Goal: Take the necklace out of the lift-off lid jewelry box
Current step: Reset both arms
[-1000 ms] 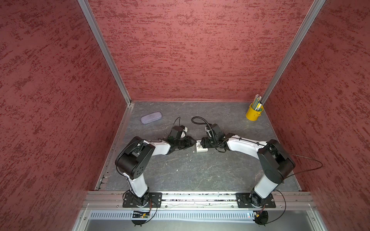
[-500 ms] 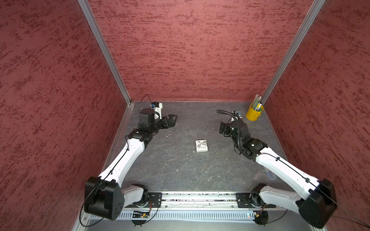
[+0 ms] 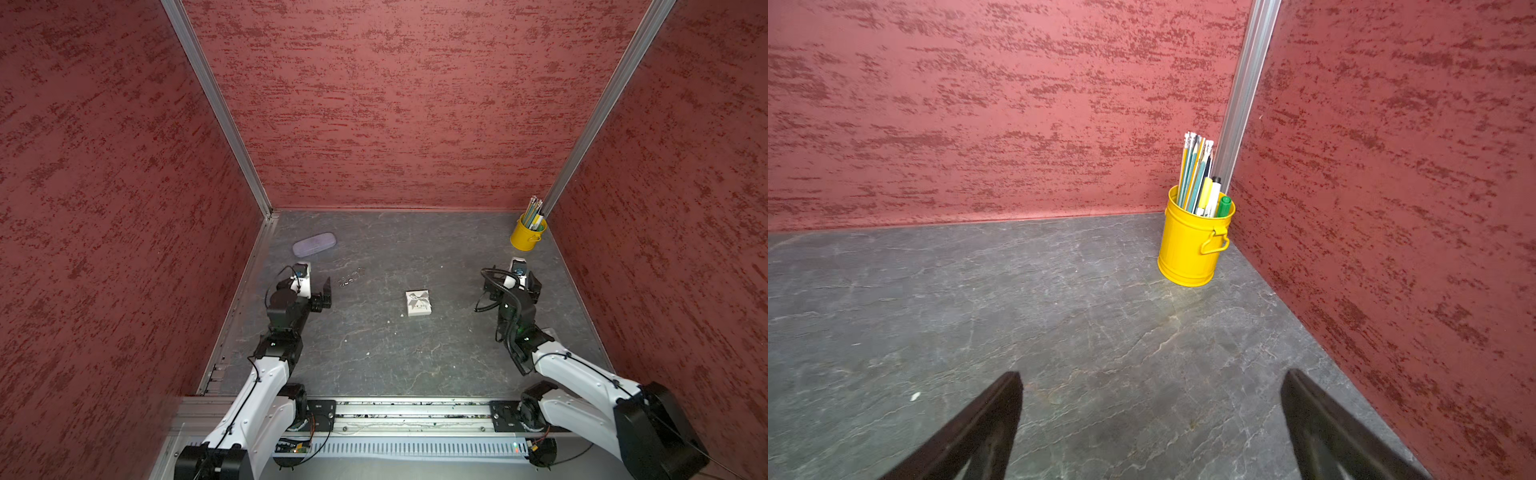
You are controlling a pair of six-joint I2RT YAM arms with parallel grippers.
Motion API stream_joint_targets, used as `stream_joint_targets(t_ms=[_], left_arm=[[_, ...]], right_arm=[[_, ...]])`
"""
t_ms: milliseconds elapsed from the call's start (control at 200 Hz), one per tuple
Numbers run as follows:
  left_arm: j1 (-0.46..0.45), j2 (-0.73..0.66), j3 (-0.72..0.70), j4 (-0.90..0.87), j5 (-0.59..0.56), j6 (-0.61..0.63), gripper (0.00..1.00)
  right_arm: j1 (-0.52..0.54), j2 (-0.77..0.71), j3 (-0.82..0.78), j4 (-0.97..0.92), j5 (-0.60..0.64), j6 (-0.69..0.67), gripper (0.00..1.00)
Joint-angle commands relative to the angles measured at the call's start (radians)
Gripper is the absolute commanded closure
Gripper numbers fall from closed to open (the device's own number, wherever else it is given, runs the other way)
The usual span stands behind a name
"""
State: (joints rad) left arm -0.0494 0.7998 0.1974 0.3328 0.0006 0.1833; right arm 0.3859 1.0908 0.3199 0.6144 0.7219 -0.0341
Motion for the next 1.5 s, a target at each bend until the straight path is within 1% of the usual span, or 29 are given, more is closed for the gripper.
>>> stream_joint_targets(t_ms=[0, 110, 185, 225, 316, 396, 446, 506, 536, 576, 691, 741, 792, 867, 917, 937, 977, 997, 1042, 1082, 1122, 1167, 1207, 1252, 1298, 1348, 1493], left_arm=[[0.005, 0.012, -0.071, 0.364, 0.010, 0.100, 0.00], [0.006, 0.062, 0.003, 0.253, 0.056, 0.112, 0.00], [0.005, 0.118, 0.042, 0.228, 0.068, 0.112, 0.00], [0.005, 0.141, 0.056, 0.225, 0.068, 0.093, 0.00], [0.007, 0.201, 0.047, 0.285, 0.060, 0.007, 0.00], [0.006, 0.266, 0.039, 0.329, 0.067, 0.001, 0.00], [0.007, 0.309, 0.038, 0.356, 0.052, -0.009, 0.00], [0.013, 0.363, 0.032, 0.414, 0.034, -0.041, 0.00], [0.014, 0.389, 0.031, 0.445, 0.034, -0.041, 0.00], [0.016, 0.410, 0.043, 0.453, 0.041, -0.042, 0.00], [0.023, 0.485, 0.088, 0.469, 0.040, -0.059, 0.00], [0.028, 0.513, 0.123, 0.447, 0.026, -0.094, 0.00], [0.037, 0.555, 0.141, 0.470, 0.020, -0.128, 0.00], [0.043, 0.651, 0.132, 0.587, 0.023, -0.136, 0.00], [0.045, 0.727, 0.121, 0.681, 0.016, -0.139, 0.00], [0.046, 0.749, 0.118, 0.719, 0.007, -0.135, 0.00], [0.047, 0.715, 0.136, 0.614, -0.005, -0.153, 0.00], [0.050, 0.711, 0.152, 0.587, 0.000, -0.158, 0.00], [0.057, 0.739, 0.172, 0.597, 0.008, -0.157, 0.00], [0.068, 0.720, 0.180, 0.542, 0.018, -0.171, 0.00], [0.079, 0.735, 0.180, 0.577, 0.035, -0.176, 0.00], [0.080, 0.725, 0.187, 0.536, 0.031, -0.180, 0.00], [0.081, 0.734, 0.181, 0.571, 0.030, -0.177, 0.00], [0.079, 0.726, 0.186, 0.542, 0.030, -0.180, 0.00], [0.079, 0.733, 0.182, 0.567, 0.030, -0.179, 0.00], [0.079, 0.725, 0.186, 0.545, 0.030, -0.180, 0.00], [0.079, 0.732, 0.183, 0.559, 0.029, -0.180, 0.00]], right_arm=[[-0.046, 0.063, -0.047, 0.221, -0.026, 0.002, 0.01], [-0.093, 0.135, -0.124, 0.438, -0.006, 0.015, 0.02], [-0.119, 0.208, -0.164, 0.578, -0.001, 0.006, 0.01], [-0.125, 0.244, -0.169, 0.653, 0.011, -0.021, 0.01], [-0.142, 0.290, -0.177, 0.754, -0.032, -0.061, 0.01], [-0.164, 0.332, -0.182, 0.830, -0.081, -0.064, 0.01], [-0.185, 0.357, -0.182, 0.860, -0.119, -0.059, 0.01], [-0.212, 0.430, -0.183, 0.929, -0.144, -0.056, 0.01], [-0.217, 0.420, -0.170, 0.881, -0.150, -0.042, 0.01], [-0.239, 0.390, -0.154, 0.794, -0.198, -0.009, 0.01], [-0.293, 0.384, -0.144, 0.756, -0.283, 0.032, 0.01], [-0.311, 0.388, -0.152, 0.770, -0.318, 0.038, 0.01], [-0.322, 0.386, -0.158, 0.776, -0.348, 0.045, 0.01], [-0.342, 0.410, -0.174, 0.810, -0.407, 0.055, 0.01], [-0.343, 0.482, -0.181, 0.925, -0.413, 0.034, 0.01], [-0.344, 0.474, -0.178, 0.899, -0.412, 0.036, 0.01], [-0.350, 0.437, -0.152, 0.782, -0.429, 0.057, 0.01], [-0.355, 0.446, -0.141, 0.780, -0.432, 0.058, 0.01], [-0.358, 0.462, -0.126, 0.778, -0.425, 0.060, 0.01], [-0.370, 0.449, -0.120, 0.743, -0.442, 0.072, 0.01], [-0.380, 0.456, -0.115, 0.748, -0.457, 0.078, 0.01], [-0.386, 0.451, -0.113, 0.734, -0.465, 0.084, 0.01], [-0.386, 0.453, -0.117, 0.749, -0.463, 0.079, 0.01], [-0.386, 0.449, -0.121, 0.751, -0.463, 0.080, 0.01], [-0.386, 0.452, -0.120, 0.754, -0.462, 0.079, 0.01], [-0.386, 0.449, -0.118, 0.749, -0.463, 0.079, 0.01], [-0.386, 0.452, -0.120, 0.753, -0.463, 0.079, 0.01]])
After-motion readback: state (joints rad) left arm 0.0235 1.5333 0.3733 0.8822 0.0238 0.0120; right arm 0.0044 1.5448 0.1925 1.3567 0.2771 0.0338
